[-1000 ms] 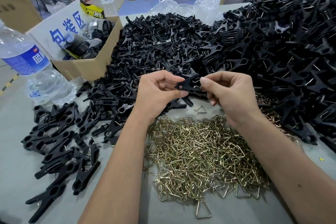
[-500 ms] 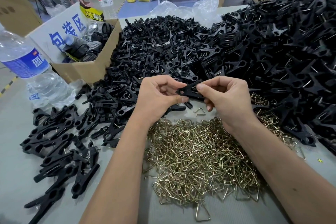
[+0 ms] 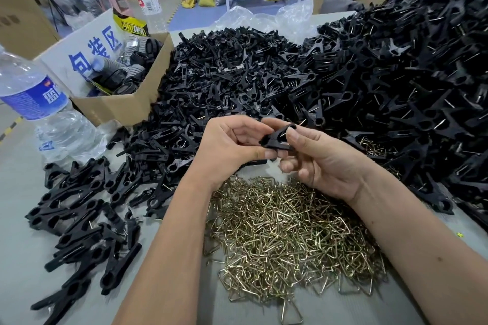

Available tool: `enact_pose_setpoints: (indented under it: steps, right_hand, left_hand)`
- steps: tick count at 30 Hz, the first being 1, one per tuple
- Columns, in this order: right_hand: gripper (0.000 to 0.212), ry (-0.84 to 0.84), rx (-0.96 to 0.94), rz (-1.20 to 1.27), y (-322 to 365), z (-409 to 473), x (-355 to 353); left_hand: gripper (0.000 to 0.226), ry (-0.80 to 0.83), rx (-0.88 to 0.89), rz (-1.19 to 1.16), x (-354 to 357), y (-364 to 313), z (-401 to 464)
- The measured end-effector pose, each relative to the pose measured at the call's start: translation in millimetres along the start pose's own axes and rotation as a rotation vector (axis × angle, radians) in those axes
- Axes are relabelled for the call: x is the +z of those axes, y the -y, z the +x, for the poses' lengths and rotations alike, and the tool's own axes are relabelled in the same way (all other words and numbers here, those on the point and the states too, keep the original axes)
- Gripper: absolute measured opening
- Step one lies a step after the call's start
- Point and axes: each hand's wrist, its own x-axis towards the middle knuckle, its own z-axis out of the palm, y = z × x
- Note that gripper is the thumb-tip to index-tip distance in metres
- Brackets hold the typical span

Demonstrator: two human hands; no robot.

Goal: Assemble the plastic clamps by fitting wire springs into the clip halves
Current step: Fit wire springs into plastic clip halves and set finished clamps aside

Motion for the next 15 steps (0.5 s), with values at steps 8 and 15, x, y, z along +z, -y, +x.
enact_pose_setpoints:
  steps: [8, 15]
  right_hand:
    - [0.047, 0.114, -0.021, -0.029, 5.7, -2.5, -6.0]
    - [0.035, 0.244, 0.099, 0.487, 5.3, -1.0, -8.5]
  left_hand:
    - [0.050, 0.038, 0.006, -0.124, -5.7, -2.7, -2.8]
    - [0.027, 0.058, 0.025, -0.172, -8.1, -3.5, -0.2]
